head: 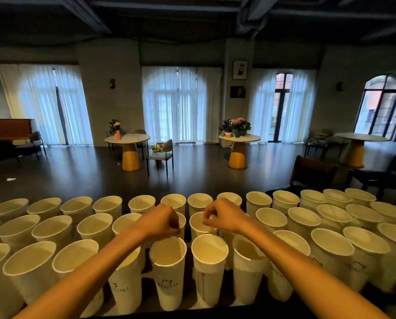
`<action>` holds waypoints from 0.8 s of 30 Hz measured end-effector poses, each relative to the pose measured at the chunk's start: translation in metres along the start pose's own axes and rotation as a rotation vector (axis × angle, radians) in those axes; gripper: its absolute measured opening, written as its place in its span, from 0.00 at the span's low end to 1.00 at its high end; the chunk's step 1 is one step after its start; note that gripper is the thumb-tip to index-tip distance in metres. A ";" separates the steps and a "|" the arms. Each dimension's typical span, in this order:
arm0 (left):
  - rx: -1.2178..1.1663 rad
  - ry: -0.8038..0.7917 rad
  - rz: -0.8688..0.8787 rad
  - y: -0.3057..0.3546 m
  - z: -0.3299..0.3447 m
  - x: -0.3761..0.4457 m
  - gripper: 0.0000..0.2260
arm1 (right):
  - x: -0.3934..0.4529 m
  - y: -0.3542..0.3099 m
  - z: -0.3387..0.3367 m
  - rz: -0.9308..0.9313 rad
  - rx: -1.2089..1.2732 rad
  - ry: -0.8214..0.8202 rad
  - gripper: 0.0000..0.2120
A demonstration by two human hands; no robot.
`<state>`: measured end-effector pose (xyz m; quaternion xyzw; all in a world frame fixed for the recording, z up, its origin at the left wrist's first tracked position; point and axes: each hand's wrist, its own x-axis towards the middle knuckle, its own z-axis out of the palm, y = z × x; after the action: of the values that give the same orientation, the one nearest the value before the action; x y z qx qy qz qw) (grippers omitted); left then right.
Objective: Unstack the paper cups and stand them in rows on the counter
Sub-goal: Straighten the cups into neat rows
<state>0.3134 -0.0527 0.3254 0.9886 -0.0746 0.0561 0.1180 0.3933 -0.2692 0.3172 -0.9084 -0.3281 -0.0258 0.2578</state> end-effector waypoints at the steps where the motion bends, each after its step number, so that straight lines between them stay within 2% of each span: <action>1: 0.010 0.001 0.001 0.000 0.000 0.000 0.09 | -0.002 -0.001 0.001 0.005 0.005 0.003 0.07; 10: 0.022 0.030 0.081 0.000 -0.019 0.011 0.08 | -0.050 0.004 -0.044 0.107 0.044 0.215 0.08; 14: -0.108 0.048 0.219 0.035 -0.035 0.023 0.06 | -0.094 0.027 -0.076 0.265 0.017 0.342 0.06; 17: -0.209 0.077 0.316 0.084 -0.031 0.018 0.03 | -0.127 0.045 -0.089 0.346 -0.037 0.407 0.05; 20: -0.219 0.044 0.400 0.135 -0.010 -0.001 0.09 | -0.146 0.071 -0.100 0.363 -0.075 0.390 0.03; 24: -0.048 -0.005 0.379 0.177 0.018 -0.018 0.17 | -0.141 0.106 -0.102 0.309 -0.081 0.275 0.03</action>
<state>0.2695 -0.2245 0.3450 0.9538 -0.2612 0.0731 0.1288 0.3601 -0.4702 0.3274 -0.9455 -0.1452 -0.1226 0.2643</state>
